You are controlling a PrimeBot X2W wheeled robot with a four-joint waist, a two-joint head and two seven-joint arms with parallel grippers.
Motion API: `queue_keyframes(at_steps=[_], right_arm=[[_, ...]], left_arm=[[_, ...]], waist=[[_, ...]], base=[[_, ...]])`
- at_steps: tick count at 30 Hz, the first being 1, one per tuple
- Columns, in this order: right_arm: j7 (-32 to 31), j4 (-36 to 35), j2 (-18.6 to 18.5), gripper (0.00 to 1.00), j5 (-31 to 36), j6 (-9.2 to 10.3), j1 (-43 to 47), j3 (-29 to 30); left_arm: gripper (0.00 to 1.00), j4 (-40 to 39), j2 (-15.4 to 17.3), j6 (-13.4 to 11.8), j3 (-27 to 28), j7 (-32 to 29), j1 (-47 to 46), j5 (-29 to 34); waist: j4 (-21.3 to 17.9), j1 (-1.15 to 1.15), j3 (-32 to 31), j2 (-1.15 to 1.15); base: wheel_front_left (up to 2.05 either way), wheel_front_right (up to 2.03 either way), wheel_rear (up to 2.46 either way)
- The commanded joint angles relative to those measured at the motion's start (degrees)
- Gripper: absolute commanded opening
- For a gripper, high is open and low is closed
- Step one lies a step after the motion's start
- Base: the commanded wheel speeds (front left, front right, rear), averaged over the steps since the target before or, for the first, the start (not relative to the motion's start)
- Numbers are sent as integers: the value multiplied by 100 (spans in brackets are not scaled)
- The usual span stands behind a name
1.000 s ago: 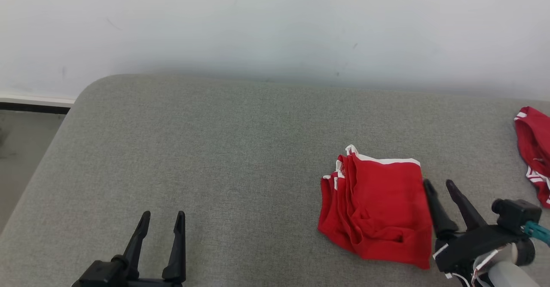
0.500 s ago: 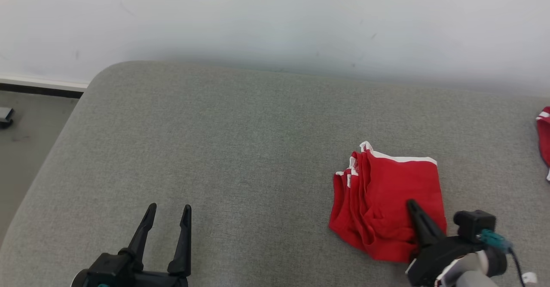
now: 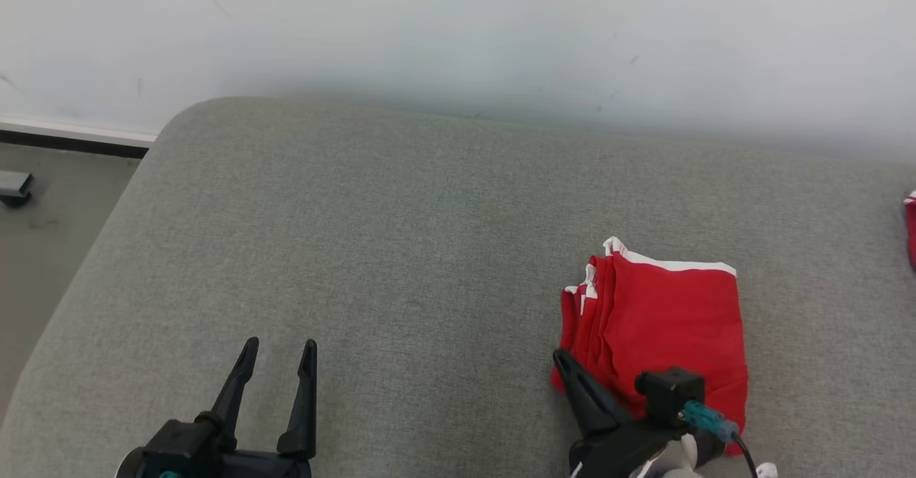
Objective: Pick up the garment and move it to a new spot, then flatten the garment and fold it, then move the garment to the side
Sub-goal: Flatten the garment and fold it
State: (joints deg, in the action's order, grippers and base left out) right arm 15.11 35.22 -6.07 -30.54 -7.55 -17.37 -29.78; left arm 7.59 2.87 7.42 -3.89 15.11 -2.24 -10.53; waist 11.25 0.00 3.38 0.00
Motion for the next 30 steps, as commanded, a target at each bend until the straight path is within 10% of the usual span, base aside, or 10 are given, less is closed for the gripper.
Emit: queue_keyframes(at_steps=[1,23,24,25,26,30], right_arm=[[0,-145,28,0,98,17,0,111],[-1,-1974,-541,0,992,17,1070,2189],[0,-2043,-539,15,1072,17,1140,2266],[0,-2123,-522,66,1151,17,1206,2346],[-1,-2177,-498,97,1204,17,1297,2402],[-1,-2353,-467,100,1313,17,1583,2589]], left_arm=[[100,0,4,-9,29,1,6,39],[100,-38,4,-20,282,1,221,141],[100,-47,4,-24,307,1,234,141],[100,-55,5,-27,323,1,249,142],[100,-65,5,-27,345,1,266,142],[100,-100,5,-18,383,1,312,167]], waist=[[-60,0,-30,0],[-1010,0,-404,0],[-1053,0,-410,0],[-1085,0,-412,0],[-1124,0,-416,0],[-1209,0,-439,0]], base=[[0,0,0],[0,0,0],[0,0,0],[0,0,0],[0,0,0],[0,0,0]])
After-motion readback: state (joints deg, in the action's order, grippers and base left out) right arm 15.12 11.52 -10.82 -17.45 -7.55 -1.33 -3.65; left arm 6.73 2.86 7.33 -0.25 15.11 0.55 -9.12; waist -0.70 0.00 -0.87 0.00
